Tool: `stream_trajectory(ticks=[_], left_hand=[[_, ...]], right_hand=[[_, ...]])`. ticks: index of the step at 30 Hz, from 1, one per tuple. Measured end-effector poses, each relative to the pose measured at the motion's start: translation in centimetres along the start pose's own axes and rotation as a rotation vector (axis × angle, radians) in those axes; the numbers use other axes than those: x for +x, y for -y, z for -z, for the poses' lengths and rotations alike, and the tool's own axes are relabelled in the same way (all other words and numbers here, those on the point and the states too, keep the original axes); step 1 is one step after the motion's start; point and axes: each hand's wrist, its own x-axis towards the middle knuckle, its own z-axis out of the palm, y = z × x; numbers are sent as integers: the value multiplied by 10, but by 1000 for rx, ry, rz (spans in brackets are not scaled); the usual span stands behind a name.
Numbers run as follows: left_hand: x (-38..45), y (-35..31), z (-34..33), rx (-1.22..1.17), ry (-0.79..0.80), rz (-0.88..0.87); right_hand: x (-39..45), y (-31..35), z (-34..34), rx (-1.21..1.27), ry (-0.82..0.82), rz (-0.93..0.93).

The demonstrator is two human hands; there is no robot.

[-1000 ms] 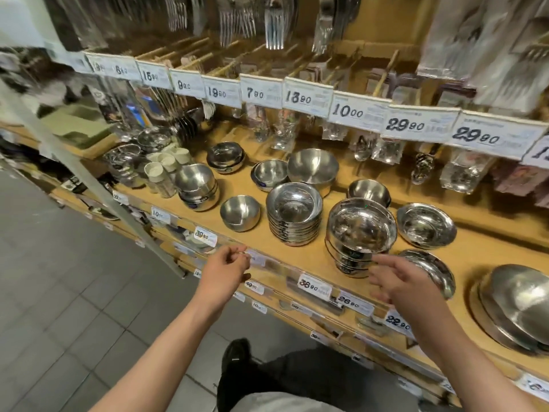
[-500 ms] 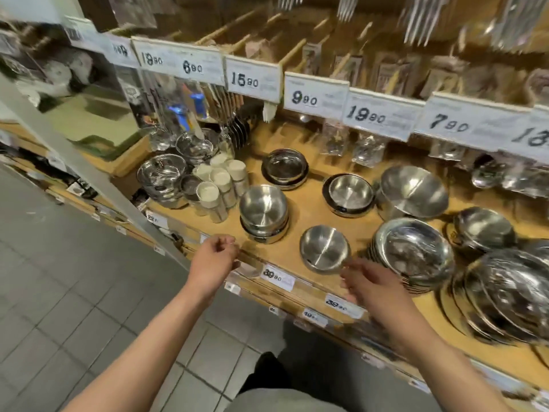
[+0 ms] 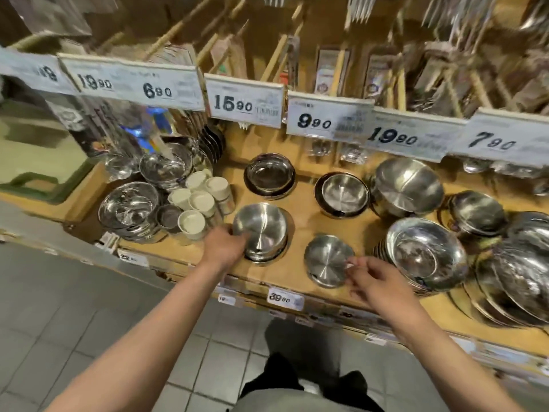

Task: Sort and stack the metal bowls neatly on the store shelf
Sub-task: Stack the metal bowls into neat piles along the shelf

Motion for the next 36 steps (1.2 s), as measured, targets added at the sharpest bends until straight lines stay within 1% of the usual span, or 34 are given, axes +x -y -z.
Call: stream_trajectory(ticks=[5, 6, 9, 11, 16, 19, 24, 26, 28, 32, 34, 36], left_hand=[[4, -6, -6, 192, -56, -54], [6, -6, -7, 190, -61, -46], [13, -7, -7, 63, -11, 41], [17, -8, -5, 57, 1, 74], [16, -14, -2, 91, -23, 65], [17, -14, 1, 101, -38, 65], [18, -13, 11, 81, -14, 61], [17, -13, 18, 42, -25, 40], [12, -15, 26, -53, -28, 30], [-5, -21, 45, -314, 26, 70], [-17, -22, 56, -402, 54, 84], [-27, -17, 67, -463, 67, 90]], right_hand=[[4, -4, -4, 19, -50, -14], [4, -4, -6, 23, -51, -13], [4, -5, -11, 45, -51, -11], [5, -6, -14, 42, -48, -18], [9, -3, -24, 24, -31, -27], [11, 1, -30, -31, -11, -13], [11, 11, -40, -106, 33, -3], [11, 14, -43, -133, 60, -2], [10, 19, -47, -159, 79, 5], [22, 32, -62, -266, 92, 50], [35, 41, -74, -301, 83, 68], [53, 49, -88, -383, 70, 136]])
